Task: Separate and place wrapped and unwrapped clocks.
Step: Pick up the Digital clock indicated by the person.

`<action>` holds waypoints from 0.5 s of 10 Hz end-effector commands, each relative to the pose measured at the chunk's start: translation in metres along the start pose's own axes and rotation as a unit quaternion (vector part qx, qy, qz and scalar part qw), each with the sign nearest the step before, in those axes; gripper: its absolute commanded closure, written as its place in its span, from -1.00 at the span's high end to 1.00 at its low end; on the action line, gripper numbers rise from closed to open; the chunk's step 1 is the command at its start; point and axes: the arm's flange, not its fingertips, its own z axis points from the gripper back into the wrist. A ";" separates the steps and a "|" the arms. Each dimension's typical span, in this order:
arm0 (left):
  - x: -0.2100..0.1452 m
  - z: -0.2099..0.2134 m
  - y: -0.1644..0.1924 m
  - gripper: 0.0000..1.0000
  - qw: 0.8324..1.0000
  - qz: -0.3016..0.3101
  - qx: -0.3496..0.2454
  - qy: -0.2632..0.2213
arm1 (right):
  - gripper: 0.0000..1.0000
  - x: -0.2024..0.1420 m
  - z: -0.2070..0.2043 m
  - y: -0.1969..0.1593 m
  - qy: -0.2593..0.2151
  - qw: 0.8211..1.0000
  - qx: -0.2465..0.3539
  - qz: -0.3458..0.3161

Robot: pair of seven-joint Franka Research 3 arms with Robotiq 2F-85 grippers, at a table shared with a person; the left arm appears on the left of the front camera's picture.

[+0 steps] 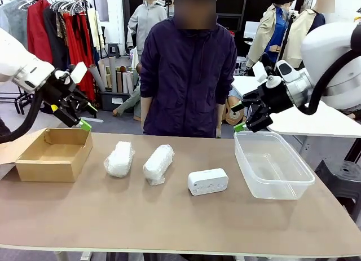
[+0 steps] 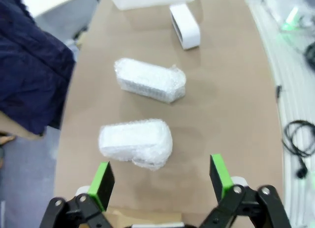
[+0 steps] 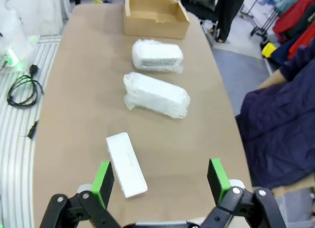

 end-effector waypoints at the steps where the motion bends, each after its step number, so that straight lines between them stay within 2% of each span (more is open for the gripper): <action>1: 0.001 -0.003 -0.007 1.00 1.000 -0.020 -0.001 0.012 | 1.00 0.004 0.001 0.008 -0.004 1.000 0.005 0.010; 4: 0.001 -0.003 -0.007 1.00 1.000 -0.020 -0.001 0.012 | 1.00 0.000 -0.001 0.002 0.010 1.000 0.005 0.000; 5: 0.002 -0.004 -0.001 1.00 1.000 -0.006 -0.003 0.011 | 1.00 0.000 0.002 0.002 0.020 0.997 0.077 -0.002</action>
